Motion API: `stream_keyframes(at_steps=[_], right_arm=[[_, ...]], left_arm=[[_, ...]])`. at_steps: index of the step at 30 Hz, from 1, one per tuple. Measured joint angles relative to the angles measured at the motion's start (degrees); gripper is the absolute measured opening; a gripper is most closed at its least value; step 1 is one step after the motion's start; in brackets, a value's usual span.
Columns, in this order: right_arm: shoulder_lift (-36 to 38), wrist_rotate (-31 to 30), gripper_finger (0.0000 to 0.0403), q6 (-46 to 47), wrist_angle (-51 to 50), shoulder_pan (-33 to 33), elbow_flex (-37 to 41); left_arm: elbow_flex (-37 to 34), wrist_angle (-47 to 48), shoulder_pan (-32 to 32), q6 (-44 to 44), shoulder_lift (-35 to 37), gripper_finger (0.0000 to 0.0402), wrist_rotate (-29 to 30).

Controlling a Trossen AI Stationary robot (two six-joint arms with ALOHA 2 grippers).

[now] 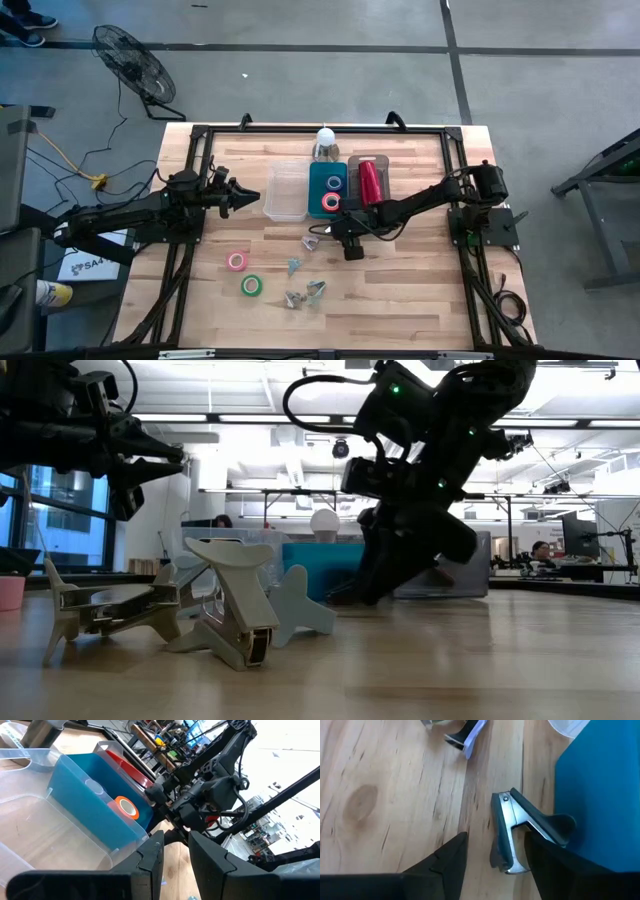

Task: Pick and place Stapler, Stapler remover, tape
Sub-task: Put the black staple remover into the transparent bin

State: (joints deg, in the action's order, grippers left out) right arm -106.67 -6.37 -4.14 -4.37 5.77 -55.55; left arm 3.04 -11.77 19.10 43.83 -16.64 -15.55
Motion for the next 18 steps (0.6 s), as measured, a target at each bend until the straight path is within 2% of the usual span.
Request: stream_keyframes(at_steps=[4,15,18], right_arm=[[0.0,0.0,0.0159,2.5,0.3,0.0,0.0],[0.6,-0.5,0.0047,2.7,-0.3,0.4,0.1],[1.7,-0.6,0.004,2.8,-1.0,1.0,0.2]], left_arm=[[0.0,0.0,0.0,0.0,0.0,0.0089,0.0],[0.0,0.0,0.0,0.0,0.0,0.0089,0.0],[0.0,0.0,0.0,0.0,0.0,0.0089,-0.1]])
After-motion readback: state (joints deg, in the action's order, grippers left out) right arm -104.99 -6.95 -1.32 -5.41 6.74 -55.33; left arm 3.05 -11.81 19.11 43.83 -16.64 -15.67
